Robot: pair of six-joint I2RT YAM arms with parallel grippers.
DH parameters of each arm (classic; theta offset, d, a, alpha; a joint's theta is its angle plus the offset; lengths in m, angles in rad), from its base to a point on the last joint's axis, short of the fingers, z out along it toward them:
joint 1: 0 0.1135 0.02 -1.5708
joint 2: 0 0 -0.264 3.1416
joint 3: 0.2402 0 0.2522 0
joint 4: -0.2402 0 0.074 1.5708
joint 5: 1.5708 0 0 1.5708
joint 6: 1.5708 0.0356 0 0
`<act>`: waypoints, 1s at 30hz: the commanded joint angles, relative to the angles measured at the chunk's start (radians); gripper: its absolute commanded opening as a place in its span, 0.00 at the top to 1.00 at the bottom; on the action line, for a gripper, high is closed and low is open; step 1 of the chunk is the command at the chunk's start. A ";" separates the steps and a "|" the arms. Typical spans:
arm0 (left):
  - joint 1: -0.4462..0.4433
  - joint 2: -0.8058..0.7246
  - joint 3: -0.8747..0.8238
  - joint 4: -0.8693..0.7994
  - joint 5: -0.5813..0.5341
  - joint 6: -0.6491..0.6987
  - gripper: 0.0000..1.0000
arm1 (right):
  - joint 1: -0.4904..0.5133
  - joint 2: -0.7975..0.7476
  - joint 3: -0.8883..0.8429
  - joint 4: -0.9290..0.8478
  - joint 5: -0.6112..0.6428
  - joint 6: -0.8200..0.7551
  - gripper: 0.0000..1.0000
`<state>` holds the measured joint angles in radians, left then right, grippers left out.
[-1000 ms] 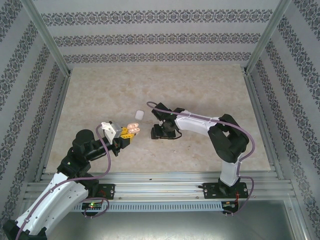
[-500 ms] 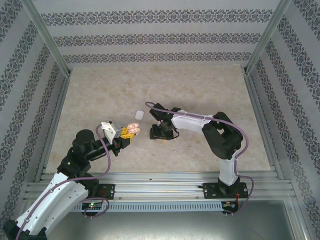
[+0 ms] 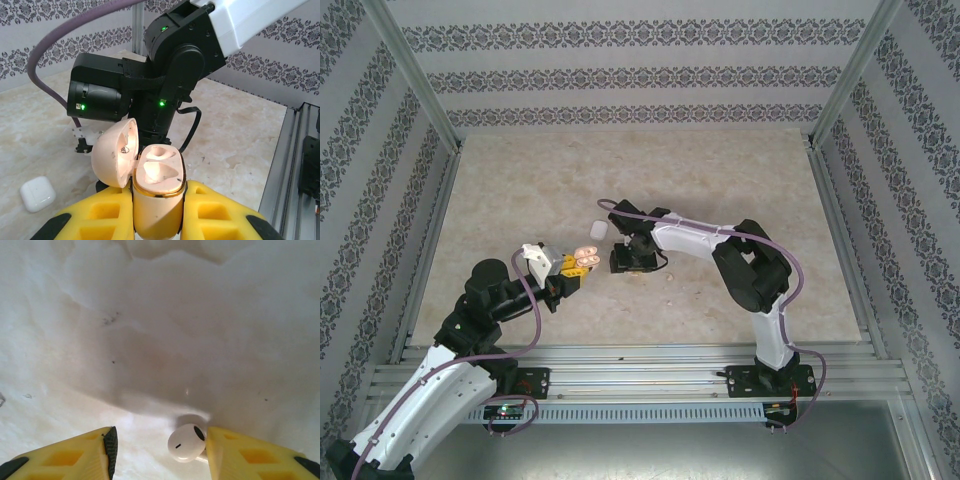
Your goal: Insert the wireless bluetooth earbuds into the charging case
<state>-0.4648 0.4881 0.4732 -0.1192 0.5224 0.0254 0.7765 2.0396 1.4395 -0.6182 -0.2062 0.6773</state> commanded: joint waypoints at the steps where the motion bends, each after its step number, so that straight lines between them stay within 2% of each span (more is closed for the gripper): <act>1: -0.009 -0.009 -0.004 0.040 0.011 -0.008 1.00 | 0.015 0.021 0.045 -0.053 0.040 -0.050 0.48; 16: -0.009 -0.011 -0.008 0.043 0.014 -0.025 1.00 | 0.078 0.058 0.113 -0.166 0.160 -0.275 0.50; 30: -0.009 -0.011 -0.011 0.044 0.009 -0.035 1.00 | 0.086 0.075 0.116 -0.172 0.174 -0.418 0.57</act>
<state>-0.4648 0.4877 0.4732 -0.1192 0.5220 0.0067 0.8486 2.0975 1.5433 -0.7673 -0.0563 0.3069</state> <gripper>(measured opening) 0.214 0.429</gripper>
